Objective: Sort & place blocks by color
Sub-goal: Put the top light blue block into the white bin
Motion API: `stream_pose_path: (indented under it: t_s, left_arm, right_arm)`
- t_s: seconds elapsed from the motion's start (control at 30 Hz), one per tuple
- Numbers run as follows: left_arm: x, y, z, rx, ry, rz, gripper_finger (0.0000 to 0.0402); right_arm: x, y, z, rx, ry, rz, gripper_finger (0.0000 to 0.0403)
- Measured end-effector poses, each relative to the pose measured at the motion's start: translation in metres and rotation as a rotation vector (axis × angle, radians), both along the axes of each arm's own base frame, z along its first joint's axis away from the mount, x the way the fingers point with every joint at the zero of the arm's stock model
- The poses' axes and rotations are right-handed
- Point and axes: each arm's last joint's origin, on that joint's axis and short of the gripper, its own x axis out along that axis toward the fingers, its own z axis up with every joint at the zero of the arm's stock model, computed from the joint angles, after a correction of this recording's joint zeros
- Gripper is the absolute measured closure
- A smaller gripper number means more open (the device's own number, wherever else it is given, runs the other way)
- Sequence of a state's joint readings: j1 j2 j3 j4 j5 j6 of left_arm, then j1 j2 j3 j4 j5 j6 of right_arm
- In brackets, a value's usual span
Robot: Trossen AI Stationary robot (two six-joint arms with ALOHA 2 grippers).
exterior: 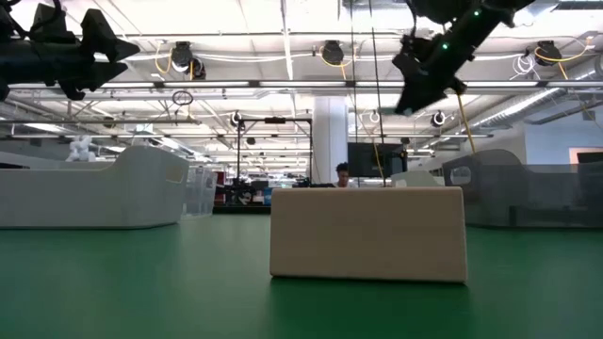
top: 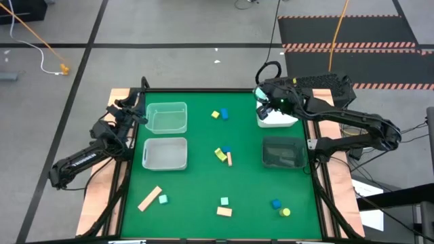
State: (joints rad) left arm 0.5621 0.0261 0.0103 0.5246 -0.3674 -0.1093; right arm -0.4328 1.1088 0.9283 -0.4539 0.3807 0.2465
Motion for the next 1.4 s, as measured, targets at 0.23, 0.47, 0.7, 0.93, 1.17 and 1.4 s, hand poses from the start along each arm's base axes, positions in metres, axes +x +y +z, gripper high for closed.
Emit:
stream_pose_path:
  t_s: [0.23,0.47,0.7,0.93,1.17,1.4]
  left_arm:
    - [0.000,0.000,0.000,0.000,0.000,0.000,0.0133]
    - [0.000,0.000,0.000,0.000,0.000,0.000,0.0133]
    - [0.000,0.000,0.000,0.000,0.000,0.000,0.0133]
    - [0.000,0.000,0.000,0.000,0.000,0.000,0.0133]
    - [0.000,0.000,0.000,0.000,0.000,0.001,0.0133]
    - [0.000,0.000,0.000,0.001,-0.002,0.000,0.0133]
  right_arm:
    - [-0.016,0.002,-0.014,0.147,0.106,-0.135,0.0282]
    - [-0.027,0.001,-0.021,0.226,0.174,-0.223,0.0282]
    - [-0.033,-0.004,-0.023,0.256,0.171,-0.295,0.0282]
    - [-0.042,-0.008,-0.045,0.310,0.159,-0.407,0.0282]
    - [-0.048,-0.008,-0.075,0.332,0.122,-0.464,0.0282]
    - [-0.050,-0.005,-0.095,0.353,0.097,-0.449,0.0269]
